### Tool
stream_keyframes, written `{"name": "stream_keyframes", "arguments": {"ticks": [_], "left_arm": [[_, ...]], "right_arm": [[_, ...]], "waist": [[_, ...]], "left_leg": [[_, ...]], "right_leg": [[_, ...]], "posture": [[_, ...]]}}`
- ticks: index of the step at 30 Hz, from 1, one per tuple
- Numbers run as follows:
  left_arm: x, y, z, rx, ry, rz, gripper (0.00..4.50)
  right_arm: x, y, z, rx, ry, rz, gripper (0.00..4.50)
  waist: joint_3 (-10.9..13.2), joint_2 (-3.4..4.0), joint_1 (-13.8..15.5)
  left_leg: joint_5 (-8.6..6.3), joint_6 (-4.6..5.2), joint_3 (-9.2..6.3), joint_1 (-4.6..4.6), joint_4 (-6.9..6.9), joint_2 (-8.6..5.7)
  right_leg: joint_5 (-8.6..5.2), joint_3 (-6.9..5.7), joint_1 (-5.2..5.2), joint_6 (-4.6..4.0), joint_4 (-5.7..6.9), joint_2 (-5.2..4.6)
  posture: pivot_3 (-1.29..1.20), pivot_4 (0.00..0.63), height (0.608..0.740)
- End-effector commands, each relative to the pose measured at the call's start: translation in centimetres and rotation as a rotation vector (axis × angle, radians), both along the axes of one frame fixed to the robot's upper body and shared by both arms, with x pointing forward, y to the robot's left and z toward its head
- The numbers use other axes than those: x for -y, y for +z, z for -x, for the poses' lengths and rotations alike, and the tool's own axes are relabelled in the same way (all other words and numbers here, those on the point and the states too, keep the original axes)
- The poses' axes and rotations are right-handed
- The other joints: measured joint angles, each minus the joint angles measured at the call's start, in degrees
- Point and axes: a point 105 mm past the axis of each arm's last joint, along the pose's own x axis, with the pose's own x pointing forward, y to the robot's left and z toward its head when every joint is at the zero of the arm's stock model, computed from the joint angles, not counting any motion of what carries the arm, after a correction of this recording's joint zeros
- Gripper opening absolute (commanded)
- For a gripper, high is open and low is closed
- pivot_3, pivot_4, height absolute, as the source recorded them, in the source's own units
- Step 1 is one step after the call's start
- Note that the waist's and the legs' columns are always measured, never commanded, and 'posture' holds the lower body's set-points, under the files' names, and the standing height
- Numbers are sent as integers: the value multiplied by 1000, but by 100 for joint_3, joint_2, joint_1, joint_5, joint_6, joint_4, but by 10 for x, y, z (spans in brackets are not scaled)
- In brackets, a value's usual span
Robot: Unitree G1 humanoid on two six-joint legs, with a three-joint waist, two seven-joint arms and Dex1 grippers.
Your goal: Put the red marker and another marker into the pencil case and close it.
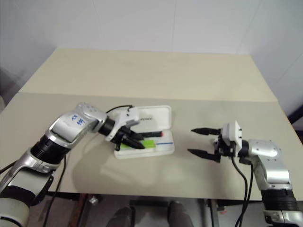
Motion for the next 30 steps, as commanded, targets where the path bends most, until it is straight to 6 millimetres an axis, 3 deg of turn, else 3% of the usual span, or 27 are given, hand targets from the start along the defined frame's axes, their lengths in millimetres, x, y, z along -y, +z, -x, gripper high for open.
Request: {"name": "stream_keyframes", "arguments": {"ticks": [1,6,7,15,16,21,25,30], "left_arm": [[0,3,-2,24,-4,-16,1084],[5,5,-2,17,-10,2,1084],[5,5,-2,17,-11,4,1811],[9,7,0,7,-14,24,4328],[9,6,1,7,-14,23,4484],[6,9,1,31,-5,28,4484],[3,28,-9,172,32,91,4484],[-2,51,14,227,-57,303,4484]], "right_arm": [[-2,7,2,37,0,2,4500],[-1,7,1,39,-8,1,4500],[-1,7,1,39,-9,1,4500],[-2,8,-1,42,-16,4,4500],[-2,8,-1,42,-16,4,4500],[0,6,-4,43,-42,12,4500],[5,-1,-12,29,-142,35,4500],[16,-13,-22,-27,-266,97,4500]], "waist": [[0,0,0],[0,0,3],[0,0,4],[0,0,-1],[0,0,-1],[0,0,-2],[0,0,-2],[-1,1,0]], "left_leg": [[0,0,0,0,0,0],[0,0,0,0,7,-1],[0,0,0,-1,8,-1],[0,0,0,0,18,-1],[0,0,0,0,21,-1],[0,1,0,0,28,-2],[0,0,0,0,27,-1],[-1,1,2,0,25,0]], "right_leg": [[0,0,0,0,0,0],[0,1,0,0,4,0],[0,1,0,0,5,0],[0,2,1,0,14,0],[0,2,1,1,15,0],[1,4,4,2,14,0],[1,5,4,2,14,0],[1,8,2,2,15,0]], "posture": [[0,150,740],[0,150,740],[0,150,740],[0,150,740],[0,150,740],[0,150,740],[0,150,740],[0,150,740]]}}
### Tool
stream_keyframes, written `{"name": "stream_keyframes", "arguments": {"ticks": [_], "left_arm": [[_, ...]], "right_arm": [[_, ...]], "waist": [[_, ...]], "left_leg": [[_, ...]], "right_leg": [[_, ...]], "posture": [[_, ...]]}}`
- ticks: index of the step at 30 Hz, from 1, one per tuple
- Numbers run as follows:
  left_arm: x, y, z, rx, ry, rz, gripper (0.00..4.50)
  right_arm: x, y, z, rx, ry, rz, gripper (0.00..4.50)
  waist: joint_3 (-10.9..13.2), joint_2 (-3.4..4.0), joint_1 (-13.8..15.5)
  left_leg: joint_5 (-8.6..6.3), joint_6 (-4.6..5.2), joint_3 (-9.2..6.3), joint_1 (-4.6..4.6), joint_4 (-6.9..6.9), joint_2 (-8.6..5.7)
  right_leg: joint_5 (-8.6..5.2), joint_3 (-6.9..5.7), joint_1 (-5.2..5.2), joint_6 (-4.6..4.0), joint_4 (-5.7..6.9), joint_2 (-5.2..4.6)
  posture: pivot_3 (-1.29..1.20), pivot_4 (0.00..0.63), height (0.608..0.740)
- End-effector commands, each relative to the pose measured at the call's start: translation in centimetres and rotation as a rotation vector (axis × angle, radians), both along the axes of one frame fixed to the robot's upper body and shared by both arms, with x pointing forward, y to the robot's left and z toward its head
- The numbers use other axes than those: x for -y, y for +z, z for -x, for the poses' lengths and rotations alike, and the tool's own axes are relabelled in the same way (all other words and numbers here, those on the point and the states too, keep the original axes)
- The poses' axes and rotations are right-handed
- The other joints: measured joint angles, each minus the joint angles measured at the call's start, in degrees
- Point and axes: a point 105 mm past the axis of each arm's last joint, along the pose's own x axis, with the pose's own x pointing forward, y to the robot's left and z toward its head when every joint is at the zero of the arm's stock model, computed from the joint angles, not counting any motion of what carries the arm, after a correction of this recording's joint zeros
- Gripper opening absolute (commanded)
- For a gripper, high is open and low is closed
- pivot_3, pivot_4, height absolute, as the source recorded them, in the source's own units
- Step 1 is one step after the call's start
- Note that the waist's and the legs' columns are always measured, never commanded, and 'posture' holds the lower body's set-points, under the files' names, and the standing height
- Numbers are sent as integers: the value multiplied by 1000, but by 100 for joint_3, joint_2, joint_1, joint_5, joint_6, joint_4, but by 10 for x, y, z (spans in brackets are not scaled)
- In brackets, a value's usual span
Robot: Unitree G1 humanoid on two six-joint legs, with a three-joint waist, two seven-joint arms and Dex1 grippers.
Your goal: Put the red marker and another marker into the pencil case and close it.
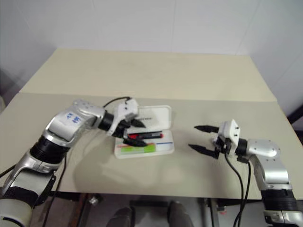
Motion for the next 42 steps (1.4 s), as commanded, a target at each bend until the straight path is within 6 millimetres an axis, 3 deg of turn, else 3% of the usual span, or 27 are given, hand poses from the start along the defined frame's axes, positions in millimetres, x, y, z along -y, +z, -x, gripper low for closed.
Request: {"name": "stream_keyframes", "arguments": {"ticks": [1,7,17,27,30,38,42], "left_arm": [[-1,23,23,80,-112,133,4484],[-12,47,46,165,-193,417,4484],[-46,51,63,197,-192,514,4484],[-79,43,66,214,-128,466,4484],[-89,39,67,229,-119,433,4500],[-107,43,64,285,-80,396,4500],[-114,46,64,317,-55,401,4500]], "right_arm": [[7,1,-5,-17,-66,29,4500],[32,6,-16,-114,-173,91,4500],[69,3,-18,-300,-278,244,4500],[73,-15,-20,-433,-327,305,4500],[68,-19,-22,-444,-322,288,3847],[67,-16,-27,-410,-339,280,1152],[53,0,-32,-338,-309,259,1125]], "waist": [[0,0,0],[0,0,16],[0,0,-12],[0,0,-4],[0,0,-4],[0,-1,-15],[0,-1,-44]], "left_leg": [[0,0,-1,-2,1,0],[0,2,5,-1,11,-2],[5,10,24,2,9,0],[3,15,50,4,12,1],[1,23,67,8,10,1],[-8,39,104,12,10,4],[-11,45,120,13,12,4]], "right_leg": [[0,-1,0,0,0,0],[2,3,4,0,-3,-4],[6,20,8,2,-21,-1],[7,47,5,-8,-35,2],[7,66,2,-10,-38,2],[8,102,-5,-10,-47,5],[8,115,-6,-10,-49,5]], "posture": [[0,150,740],[0,150,740],[0,150,740],[0,150,740],[0,150,740],[0,150,740],[0,150,740]]}}
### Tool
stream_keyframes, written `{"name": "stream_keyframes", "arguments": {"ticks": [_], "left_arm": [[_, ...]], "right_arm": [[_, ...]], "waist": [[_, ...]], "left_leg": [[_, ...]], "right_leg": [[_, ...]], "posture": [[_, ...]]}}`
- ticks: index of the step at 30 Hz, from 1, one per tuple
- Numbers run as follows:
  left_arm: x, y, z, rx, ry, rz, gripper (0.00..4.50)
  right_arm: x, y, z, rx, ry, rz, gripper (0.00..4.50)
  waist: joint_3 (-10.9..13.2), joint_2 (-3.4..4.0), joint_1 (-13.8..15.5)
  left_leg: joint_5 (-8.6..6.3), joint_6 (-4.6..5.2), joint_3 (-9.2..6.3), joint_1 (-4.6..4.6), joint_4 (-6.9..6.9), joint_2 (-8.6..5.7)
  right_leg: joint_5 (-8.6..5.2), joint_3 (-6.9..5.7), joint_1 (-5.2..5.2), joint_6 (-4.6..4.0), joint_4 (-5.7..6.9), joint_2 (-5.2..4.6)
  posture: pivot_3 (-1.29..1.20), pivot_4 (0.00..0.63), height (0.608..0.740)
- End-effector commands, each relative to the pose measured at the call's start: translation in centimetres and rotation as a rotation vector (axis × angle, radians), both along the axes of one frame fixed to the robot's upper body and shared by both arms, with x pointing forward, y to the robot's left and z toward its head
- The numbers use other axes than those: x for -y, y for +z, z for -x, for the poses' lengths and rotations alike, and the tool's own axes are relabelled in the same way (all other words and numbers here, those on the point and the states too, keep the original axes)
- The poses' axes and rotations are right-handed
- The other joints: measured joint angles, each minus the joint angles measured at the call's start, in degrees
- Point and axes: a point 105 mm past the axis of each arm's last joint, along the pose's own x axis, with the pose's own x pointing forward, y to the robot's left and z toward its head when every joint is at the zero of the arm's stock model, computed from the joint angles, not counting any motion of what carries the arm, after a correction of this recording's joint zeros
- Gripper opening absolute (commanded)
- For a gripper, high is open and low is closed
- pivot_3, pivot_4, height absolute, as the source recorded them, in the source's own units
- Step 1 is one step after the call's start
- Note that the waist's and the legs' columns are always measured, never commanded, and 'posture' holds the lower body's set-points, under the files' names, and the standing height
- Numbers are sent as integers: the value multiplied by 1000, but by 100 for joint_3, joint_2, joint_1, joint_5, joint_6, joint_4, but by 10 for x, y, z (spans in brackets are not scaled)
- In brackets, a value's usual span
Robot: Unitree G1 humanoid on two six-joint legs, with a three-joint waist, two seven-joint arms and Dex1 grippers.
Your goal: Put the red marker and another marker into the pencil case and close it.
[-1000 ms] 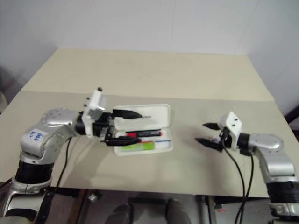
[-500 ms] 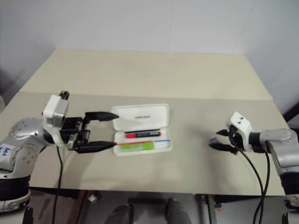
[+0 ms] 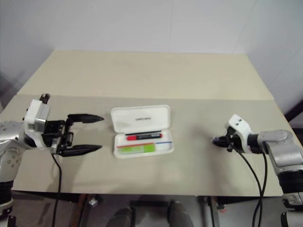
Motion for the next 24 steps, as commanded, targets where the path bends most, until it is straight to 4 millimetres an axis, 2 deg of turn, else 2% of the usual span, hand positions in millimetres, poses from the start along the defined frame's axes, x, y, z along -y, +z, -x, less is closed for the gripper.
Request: {"name": "stream_keyframes", "arguments": {"ticks": [1,4,8,13,18,21,24], "left_arm": [[-8,13,2,74,27,11,4500],[-12,14,4,84,38,32,4500],[-17,8,4,74,68,40,4500],[-30,-1,9,65,93,31,4500],[-42,-14,14,39,124,-40,4500],[-44,-13,15,41,131,-38,4500],[-44,-12,14,44,137,-36,4500]], "right_arm": [[-19,26,-8,114,53,-32,1125],[-38,41,-9,170,107,-58,1125],[-90,66,-3,249,244,-126,1125],[-142,75,17,301,486,-104,1125],[-165,61,24,291,628,7,1125],[-173,56,29,321,741,70,1125],[-183,58,27,345,790,82,1125]], "waist": [[0,0,-33],[0,1,-88],[0,1,-143],[0,1,-109],[-1,-1,-101],[-1,-1,-93],[-1,-1,-104]], "left_leg": [[0,0,1,0,0,0],[0,0,5,0,-1,1],[-3,4,6,0,-4,7],[-7,4,6,-2,-10,13],[-18,9,9,-8,-9,13],[-20,12,9,-11,-11,12],[-22,14,13,-12,-10,13]], "right_leg": [[0,1,-1,-1,0,0],[8,5,-5,13,2,1],[16,7,-8,29,3,5],[17,5,-15,30,3,10],[11,5,-15,18,-16,7],[7,4,-15,13,-25,5],[12,5,-14,22,-27,5]], "posture": [[0,150,740],[0,150,740],[0,150,740],[0,150,740],[0,150,740],[0,150,740],[0,150,740]]}}
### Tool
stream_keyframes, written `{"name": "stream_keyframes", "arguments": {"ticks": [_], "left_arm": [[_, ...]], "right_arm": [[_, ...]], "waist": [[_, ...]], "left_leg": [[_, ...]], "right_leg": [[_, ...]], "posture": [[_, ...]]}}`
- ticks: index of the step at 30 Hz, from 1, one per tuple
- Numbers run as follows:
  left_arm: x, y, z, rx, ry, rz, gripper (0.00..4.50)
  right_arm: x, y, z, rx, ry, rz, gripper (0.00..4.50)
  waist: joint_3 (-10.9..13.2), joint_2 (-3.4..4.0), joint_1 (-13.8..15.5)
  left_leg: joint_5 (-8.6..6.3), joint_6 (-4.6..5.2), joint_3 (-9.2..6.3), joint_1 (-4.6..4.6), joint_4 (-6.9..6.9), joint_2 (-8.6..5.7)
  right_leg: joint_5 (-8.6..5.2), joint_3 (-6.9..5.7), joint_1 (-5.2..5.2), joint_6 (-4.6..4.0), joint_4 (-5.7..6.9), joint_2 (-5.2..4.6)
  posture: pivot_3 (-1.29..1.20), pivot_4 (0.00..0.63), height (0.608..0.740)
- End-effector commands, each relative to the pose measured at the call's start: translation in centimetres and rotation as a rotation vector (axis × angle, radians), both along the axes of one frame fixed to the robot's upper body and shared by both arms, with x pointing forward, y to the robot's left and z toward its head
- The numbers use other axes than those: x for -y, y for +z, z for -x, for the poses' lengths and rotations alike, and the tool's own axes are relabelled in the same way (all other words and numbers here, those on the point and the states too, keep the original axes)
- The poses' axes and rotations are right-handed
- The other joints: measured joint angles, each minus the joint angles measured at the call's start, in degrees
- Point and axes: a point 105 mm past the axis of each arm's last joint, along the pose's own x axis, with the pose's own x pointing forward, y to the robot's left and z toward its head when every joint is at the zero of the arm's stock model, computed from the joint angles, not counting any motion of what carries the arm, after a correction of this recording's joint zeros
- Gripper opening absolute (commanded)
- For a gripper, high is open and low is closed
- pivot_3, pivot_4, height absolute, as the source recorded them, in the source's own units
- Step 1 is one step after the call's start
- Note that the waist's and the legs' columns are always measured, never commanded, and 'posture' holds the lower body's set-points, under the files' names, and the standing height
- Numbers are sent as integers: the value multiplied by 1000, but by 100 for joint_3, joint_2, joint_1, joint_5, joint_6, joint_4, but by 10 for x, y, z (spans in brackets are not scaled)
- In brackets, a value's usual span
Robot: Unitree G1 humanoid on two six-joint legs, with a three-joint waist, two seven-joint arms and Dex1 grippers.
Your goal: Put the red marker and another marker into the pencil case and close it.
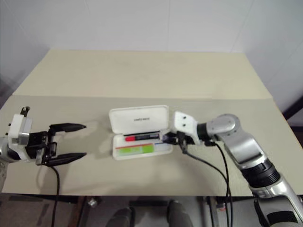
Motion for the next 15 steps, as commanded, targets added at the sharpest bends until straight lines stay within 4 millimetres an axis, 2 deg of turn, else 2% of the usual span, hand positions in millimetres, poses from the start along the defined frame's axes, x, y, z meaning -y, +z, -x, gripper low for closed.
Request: {"name": "stream_keyframes", "arguments": {"ticks": [1,6,15], "left_arm": [[-2,11,2,55,8,-11,4500],[0,11,4,58,11,-3,4500],[0,10,6,57,28,0,4500]], "right_arm": [[-12,13,-3,80,70,4,1125],[-19,8,-7,101,106,47,1125],[-18,-8,-7,92,126,129,1125]], "waist": [[0,0,-8],[0,0,-15],[0,0,-14]], "left_leg": [[0,0,0,1,1,0],[0,0,0,4,-1,3],[-7,2,1,2,-2,2]], "right_leg": [[0,0,0,0,0,0],[3,-1,-1,4,7,1],[4,-2,-4,4,7,0]], "posture": [[0,150,740],[0,150,740],[0,150,740]]}}
